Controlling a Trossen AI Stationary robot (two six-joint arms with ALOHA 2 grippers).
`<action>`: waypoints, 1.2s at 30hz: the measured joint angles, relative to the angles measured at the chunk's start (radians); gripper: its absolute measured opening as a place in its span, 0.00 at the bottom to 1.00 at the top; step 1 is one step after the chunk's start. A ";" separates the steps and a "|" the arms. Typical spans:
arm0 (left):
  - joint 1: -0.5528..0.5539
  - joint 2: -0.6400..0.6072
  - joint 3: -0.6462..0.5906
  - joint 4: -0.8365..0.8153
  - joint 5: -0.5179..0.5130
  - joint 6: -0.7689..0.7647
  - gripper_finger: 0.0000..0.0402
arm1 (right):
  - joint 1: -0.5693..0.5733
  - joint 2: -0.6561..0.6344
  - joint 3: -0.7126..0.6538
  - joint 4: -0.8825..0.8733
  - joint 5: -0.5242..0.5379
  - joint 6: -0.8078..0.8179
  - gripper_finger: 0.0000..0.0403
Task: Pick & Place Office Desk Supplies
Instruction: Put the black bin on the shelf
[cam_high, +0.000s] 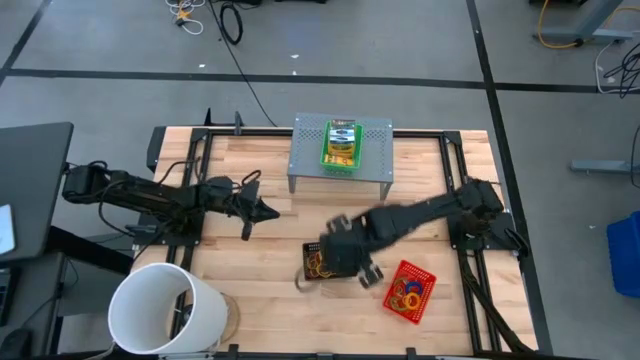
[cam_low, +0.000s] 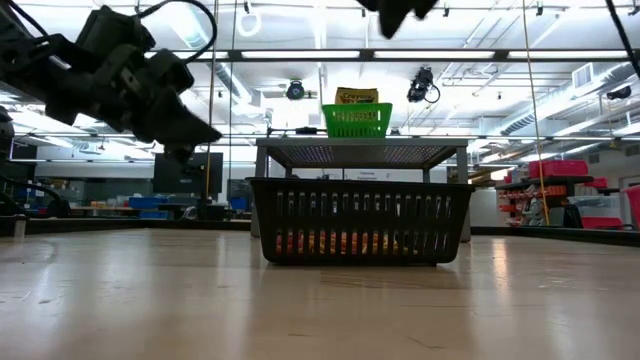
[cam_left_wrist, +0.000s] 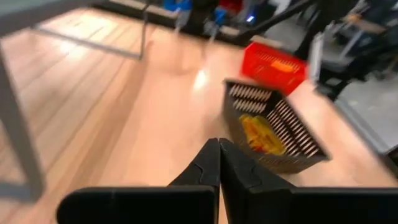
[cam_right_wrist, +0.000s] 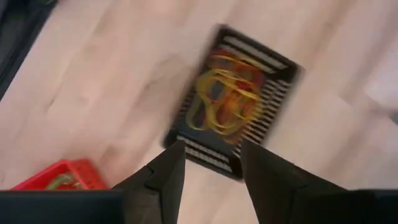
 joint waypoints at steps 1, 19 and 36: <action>0.000 0.000 0.000 -0.016 -0.012 0.005 0.00 | 0.027 0.001 -0.020 0.015 -0.001 -0.014 0.40; 0.001 0.000 0.000 -0.043 -0.054 0.045 0.00 | 0.154 0.001 -0.545 0.314 0.397 -0.428 0.40; 0.001 0.000 0.000 -0.044 -0.054 0.051 0.00 | 0.149 0.000 -0.546 0.421 0.438 -0.735 0.40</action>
